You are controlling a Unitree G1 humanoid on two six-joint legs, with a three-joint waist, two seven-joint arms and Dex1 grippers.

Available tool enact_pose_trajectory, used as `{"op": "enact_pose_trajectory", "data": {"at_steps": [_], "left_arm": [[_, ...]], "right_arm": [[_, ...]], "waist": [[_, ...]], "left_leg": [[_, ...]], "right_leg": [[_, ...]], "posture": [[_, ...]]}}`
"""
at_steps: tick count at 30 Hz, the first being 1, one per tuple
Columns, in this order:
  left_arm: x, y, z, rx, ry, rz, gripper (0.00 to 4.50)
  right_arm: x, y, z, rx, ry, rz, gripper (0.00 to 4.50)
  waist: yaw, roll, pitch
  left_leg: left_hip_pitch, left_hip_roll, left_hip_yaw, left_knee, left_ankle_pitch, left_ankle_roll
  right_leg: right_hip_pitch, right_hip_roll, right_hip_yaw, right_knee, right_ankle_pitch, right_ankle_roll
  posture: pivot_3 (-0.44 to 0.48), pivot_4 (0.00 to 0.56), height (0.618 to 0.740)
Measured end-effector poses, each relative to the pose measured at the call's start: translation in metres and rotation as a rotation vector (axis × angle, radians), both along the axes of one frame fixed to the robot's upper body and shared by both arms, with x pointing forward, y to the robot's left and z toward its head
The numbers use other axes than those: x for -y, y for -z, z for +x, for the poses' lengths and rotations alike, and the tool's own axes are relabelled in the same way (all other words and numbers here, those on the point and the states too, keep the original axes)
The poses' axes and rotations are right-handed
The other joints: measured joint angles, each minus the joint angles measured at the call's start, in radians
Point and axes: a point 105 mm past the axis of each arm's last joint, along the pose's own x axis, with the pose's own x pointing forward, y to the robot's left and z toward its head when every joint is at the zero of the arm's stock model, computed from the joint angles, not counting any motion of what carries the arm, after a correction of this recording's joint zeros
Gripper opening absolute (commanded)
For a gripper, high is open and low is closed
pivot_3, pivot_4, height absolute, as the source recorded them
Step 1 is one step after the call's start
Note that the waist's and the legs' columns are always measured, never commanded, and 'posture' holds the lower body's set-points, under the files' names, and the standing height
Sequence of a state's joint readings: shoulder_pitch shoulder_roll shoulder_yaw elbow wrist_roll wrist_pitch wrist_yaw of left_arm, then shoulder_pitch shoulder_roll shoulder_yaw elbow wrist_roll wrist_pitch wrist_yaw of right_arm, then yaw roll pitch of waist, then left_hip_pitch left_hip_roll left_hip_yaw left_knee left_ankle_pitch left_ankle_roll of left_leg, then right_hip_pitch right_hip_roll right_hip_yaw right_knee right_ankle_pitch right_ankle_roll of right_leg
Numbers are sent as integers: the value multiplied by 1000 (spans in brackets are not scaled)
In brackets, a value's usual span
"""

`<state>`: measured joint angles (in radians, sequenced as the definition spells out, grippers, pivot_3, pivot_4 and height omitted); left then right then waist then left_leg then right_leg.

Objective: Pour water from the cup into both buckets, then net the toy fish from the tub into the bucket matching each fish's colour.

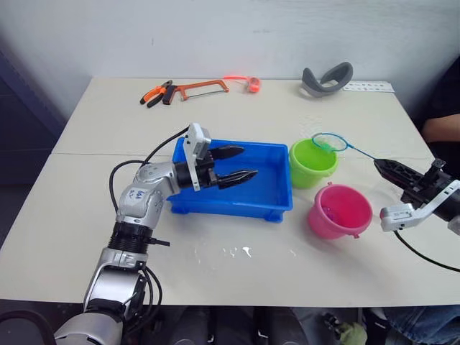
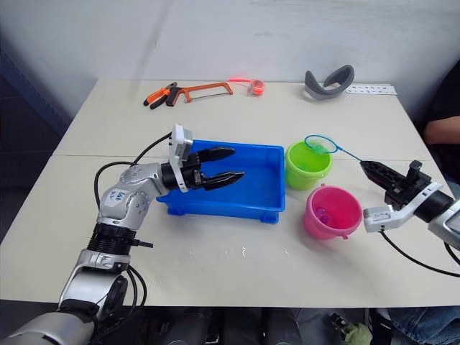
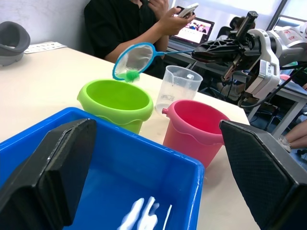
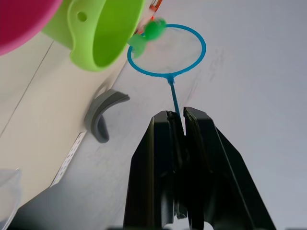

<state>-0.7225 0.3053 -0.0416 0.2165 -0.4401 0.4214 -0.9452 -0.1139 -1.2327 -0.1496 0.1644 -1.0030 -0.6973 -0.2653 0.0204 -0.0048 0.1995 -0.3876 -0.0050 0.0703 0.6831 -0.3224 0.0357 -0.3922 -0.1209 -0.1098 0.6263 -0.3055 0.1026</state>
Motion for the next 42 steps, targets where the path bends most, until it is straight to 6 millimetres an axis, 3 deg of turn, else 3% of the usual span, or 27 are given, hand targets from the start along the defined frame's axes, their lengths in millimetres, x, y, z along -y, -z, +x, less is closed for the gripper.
{"op": "enact_pose_trajectory", "data": {"at_steps": [4,8,11,14,18,20,22,24,27,30,34,42], "left_arm": [[3,3,2,-6,6,-10,4454],[2,2,2,11,9,-14,4454],[-5,0,-3,40,38,-22,4454],[-28,3,-8,85,16,4,4454],[-73,5,-18,113,-38,55,4454],[-101,-1,-24,102,-81,60,4454],[-112,-5,-26,98,-101,59,4454],[-129,-12,-45,71,-60,47,4454],[-138,-18,-57,53,-4,11,4454],[-148,-30,-77,106,76,52,4454],[-155,-1,-107,103,165,269,4454],[-149,38,-124,109,199,358,4454]], "right_arm": [[-10,2,6,7,-44,-16,0],[-12,0,6,3,-36,111,0],[-15,-9,1,-58,-32,337,0],[-25,-18,-7,-184,-63,576,0],[-45,-28,-18,-535,-158,1097,0],[-66,-23,-31,-815,-214,1227,0],[-75,-20,-38,-922,-234,1245,0],[-103,-18,-54,-1152,-290,1221,0],[-122,-11,-64,-1310,-327,1180,0],[-141,6,-72,-1468,-395,1136,0],[-168,60,-78,-1666,-394,1033,0],[-189,134,-69,-1731,-348,1007,0]], "waist": [[0,0,0],[4,0,0],[2,0,0],[-9,0,0],[-20,0,0],[-18,0,0],[-17,0,0],[-17,0,0],[-7,-1,0],[-1,-2,0],[-9,0,0],[-2,0,0]], "left_leg": [[0,0,0,0,0,0],[-1,0,0,0,0,0],[-1,1,-1,0,0,0],[0,2,-1,-1,0,0],[1,3,-2,0,0,0],[1,3,-4,1,0,0],[1,3,-4,1,-1,1],[1,1,-5,1,-1,2],[1,1,-8,1,-2,3],[1,0,-8,1,-3,2],[1,0,-5,0,-4,3],[2,0,-5,1,-4,3]], "right_leg": [[0,1,0,0,0,0],[0,1,-1,-1,0,0],[0,1,-1,-1,0,0],[1,3,-1,-1,0,0],[1,3,-1,0,1,-1],[2,2,-2,-1,1,-1],[3,-5,-2,-1,1,-1],[4,-9,-5,-1,1,-1],[6,-10,-8,-4,1,-2],[6,-10,-9,-6,1,-2],[5,-9,-8,-6,0,-2],[5,-9,-8,-4,0,-2]], "posture": [[0,150,740],[0,150,740],[0,150,740],[0,150,740],[0,150,740],[0,150,740],[0,150,740],[0,150,740],[0,150,740],[0,150,740],[0,150,740],[0,150,740]]}}
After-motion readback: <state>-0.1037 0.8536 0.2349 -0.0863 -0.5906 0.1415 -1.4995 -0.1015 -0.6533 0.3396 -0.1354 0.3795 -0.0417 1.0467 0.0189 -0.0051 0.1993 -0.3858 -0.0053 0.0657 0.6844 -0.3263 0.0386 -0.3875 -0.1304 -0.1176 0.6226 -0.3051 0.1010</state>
